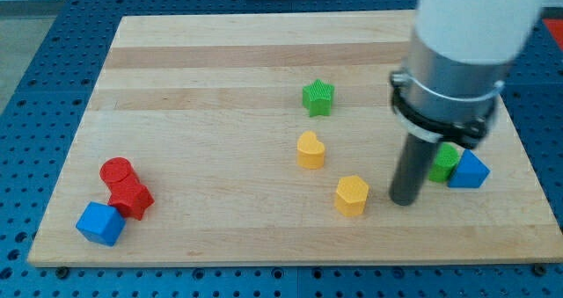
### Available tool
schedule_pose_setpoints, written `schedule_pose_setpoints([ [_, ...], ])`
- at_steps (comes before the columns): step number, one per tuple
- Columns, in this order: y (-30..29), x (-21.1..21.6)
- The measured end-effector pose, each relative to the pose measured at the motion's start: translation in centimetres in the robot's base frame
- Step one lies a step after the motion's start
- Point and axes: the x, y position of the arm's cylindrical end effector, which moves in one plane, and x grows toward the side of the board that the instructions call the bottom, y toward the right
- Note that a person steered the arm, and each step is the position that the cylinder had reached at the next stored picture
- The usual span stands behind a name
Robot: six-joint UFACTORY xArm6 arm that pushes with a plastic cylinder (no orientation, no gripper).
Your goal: Move the blue triangle above the green star
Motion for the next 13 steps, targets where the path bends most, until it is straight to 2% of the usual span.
schedule_pose_setpoints([
  [2,7.3,0.5],
  [3,8.0,-0.4],
  [13,7.2,-13.6],
])
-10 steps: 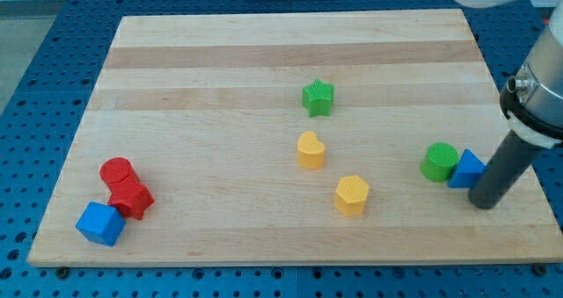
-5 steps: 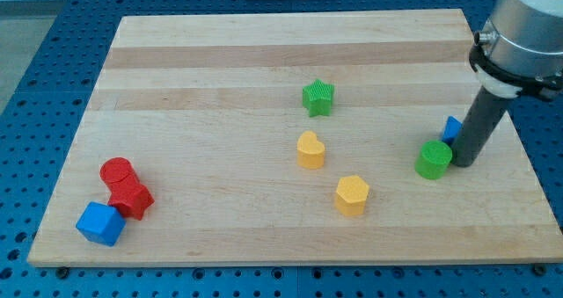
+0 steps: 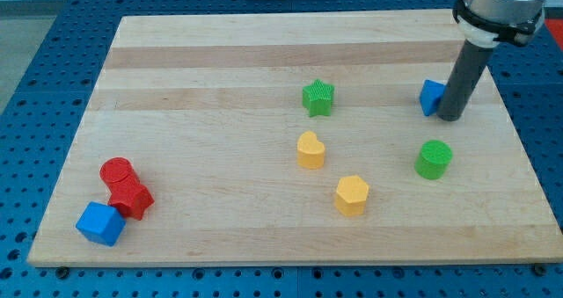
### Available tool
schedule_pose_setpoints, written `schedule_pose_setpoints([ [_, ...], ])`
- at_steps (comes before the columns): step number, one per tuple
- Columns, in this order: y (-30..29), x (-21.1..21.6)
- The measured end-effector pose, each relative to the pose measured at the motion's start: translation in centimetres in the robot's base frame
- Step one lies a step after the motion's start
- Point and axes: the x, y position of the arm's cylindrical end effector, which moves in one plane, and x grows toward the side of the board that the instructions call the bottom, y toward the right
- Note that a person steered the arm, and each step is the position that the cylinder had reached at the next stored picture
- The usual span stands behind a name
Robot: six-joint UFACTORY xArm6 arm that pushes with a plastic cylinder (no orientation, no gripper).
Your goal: Move the blue triangle above the green star
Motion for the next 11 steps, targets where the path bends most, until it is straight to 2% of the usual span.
schedule_pose_setpoints([
  [4,-0.3,-4.9],
  [9,-8.7,-4.9],
  [11,-10.4,-5.9],
])
